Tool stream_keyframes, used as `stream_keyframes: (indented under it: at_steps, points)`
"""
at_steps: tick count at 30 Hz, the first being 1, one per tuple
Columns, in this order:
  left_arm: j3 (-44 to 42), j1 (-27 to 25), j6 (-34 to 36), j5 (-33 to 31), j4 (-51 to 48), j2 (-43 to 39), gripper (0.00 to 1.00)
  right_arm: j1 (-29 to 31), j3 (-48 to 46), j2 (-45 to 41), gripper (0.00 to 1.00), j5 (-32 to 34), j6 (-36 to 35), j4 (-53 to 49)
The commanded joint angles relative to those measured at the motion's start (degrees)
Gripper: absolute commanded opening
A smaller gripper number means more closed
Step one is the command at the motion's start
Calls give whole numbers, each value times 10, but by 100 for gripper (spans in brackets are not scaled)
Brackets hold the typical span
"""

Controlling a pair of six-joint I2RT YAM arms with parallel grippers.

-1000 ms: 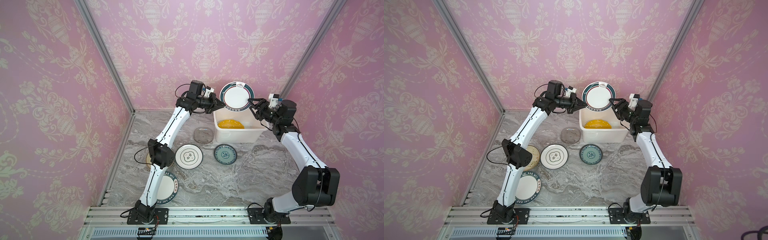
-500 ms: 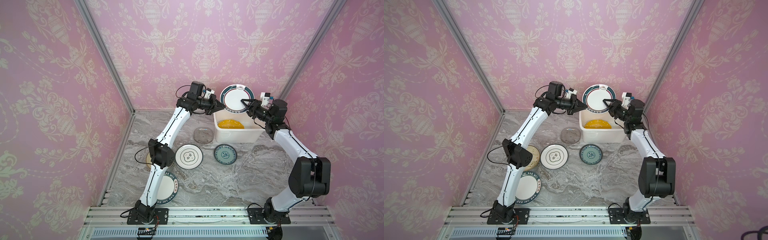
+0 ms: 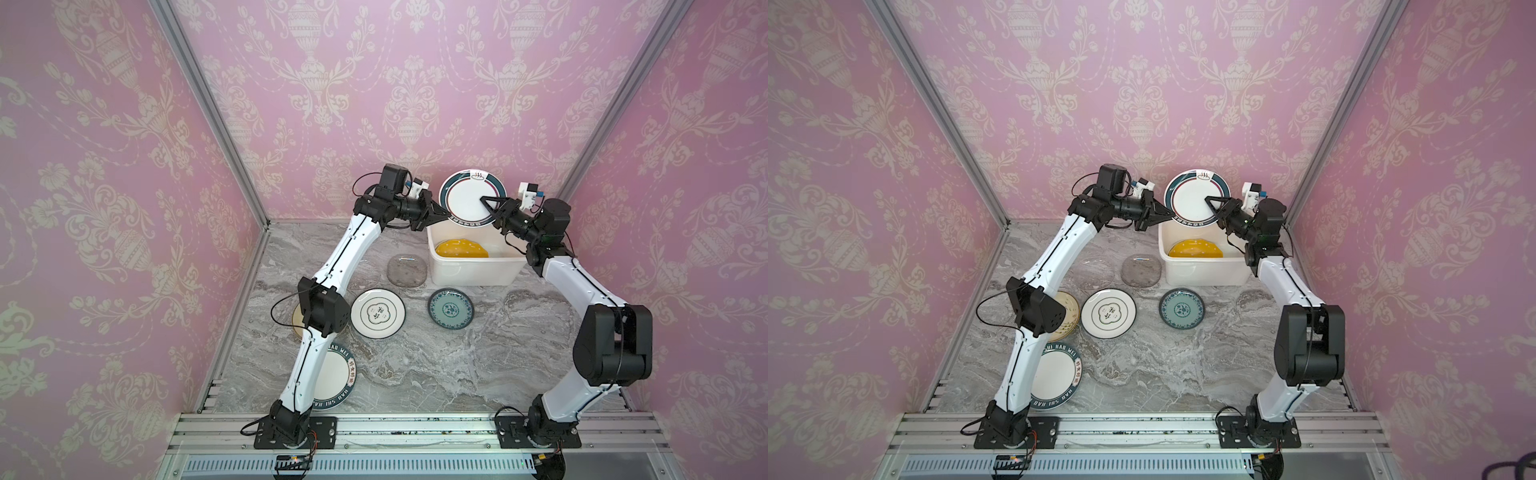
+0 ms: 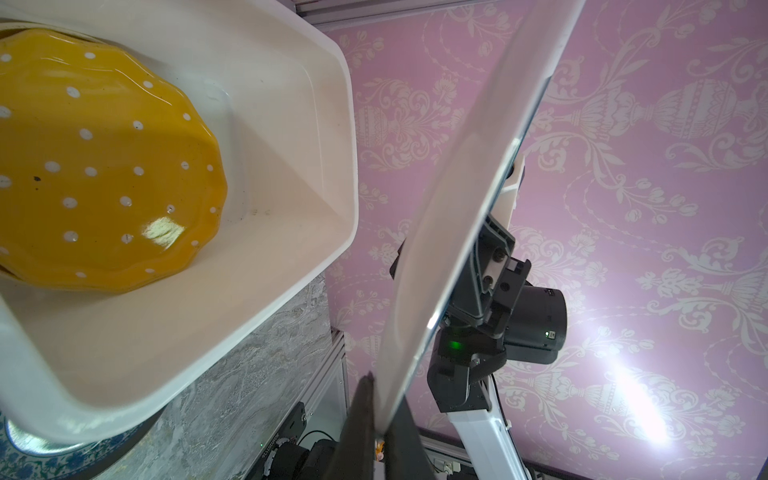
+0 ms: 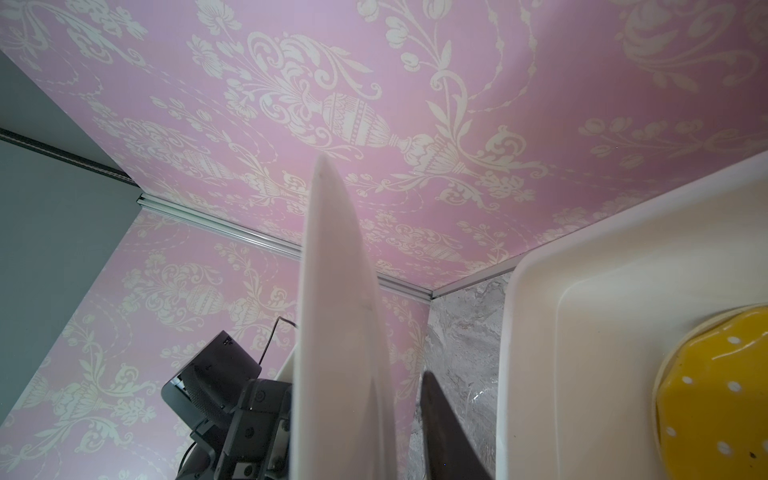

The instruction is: Place the plates into the plastic bin on the countertop

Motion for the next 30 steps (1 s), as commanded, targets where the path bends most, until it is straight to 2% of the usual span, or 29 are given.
stream_keyframes:
  at_steps: [1, 9, 14, 21, 30]
  points:
    - [15, -10, 2, 39, 11, 2, 0, 11, 23, 7, 21, -7, 12, 32]
    - [15, -9, 3, 39, 14, 3, 0, 11, 17, 0, 10, 5, 2, 14]
    - [15, -6, 24, 27, 0, -8, 16, 10, 22, -15, 5, 25, -38, -53]
    - [15, 5, 106, -34, -71, -38, 52, 4, 23, -35, 3, 54, -70, -117]
    - [15, 15, 242, -151, -162, -76, 74, -1, 52, -32, 3, 70, -181, -248]
